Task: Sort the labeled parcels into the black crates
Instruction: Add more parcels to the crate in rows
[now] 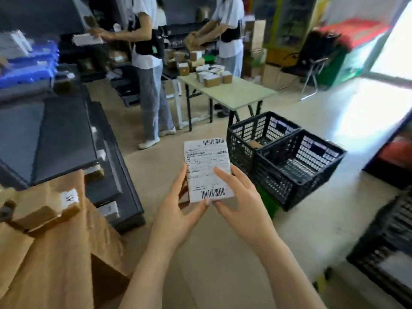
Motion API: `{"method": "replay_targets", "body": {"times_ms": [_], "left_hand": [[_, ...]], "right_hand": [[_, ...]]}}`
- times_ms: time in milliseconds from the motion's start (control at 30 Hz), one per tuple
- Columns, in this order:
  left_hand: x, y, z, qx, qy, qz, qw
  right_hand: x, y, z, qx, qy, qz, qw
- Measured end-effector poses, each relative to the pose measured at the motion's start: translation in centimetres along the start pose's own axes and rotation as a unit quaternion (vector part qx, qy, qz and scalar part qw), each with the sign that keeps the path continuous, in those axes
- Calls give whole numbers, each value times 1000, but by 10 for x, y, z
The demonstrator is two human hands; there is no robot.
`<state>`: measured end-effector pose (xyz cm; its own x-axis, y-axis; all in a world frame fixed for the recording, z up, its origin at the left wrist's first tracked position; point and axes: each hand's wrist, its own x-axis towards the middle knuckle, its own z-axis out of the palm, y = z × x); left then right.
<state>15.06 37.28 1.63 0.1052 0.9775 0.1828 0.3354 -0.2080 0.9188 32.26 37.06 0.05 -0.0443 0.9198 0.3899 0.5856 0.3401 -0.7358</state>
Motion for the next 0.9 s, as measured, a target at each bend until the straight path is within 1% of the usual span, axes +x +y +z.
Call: {"method": "replay_targets", "body": {"times_ms": [200,300,433,633,733,900], "left_hand": [[-4,47,129,-54,-148,47,986],[-21,76,210,-69,-226,71,969],[-64,123,323,-101,-308,95,941],[-126,186,466,-136,-411,125,893],[-143,209,519,-128,-454,145,870],[-153,231,594,-120,-492,155,848]], "right_hand": [[-74,56,-114,-52,111,88,989],[-128,79,-184,-114,169,135,970],[-207,107,-281,-167,224,200,939],[-309,136,-399,-214,289,284,889],[-345,148,-437,-217,324,308,868],[-372,188,-484,-209,367,336,842]]}}
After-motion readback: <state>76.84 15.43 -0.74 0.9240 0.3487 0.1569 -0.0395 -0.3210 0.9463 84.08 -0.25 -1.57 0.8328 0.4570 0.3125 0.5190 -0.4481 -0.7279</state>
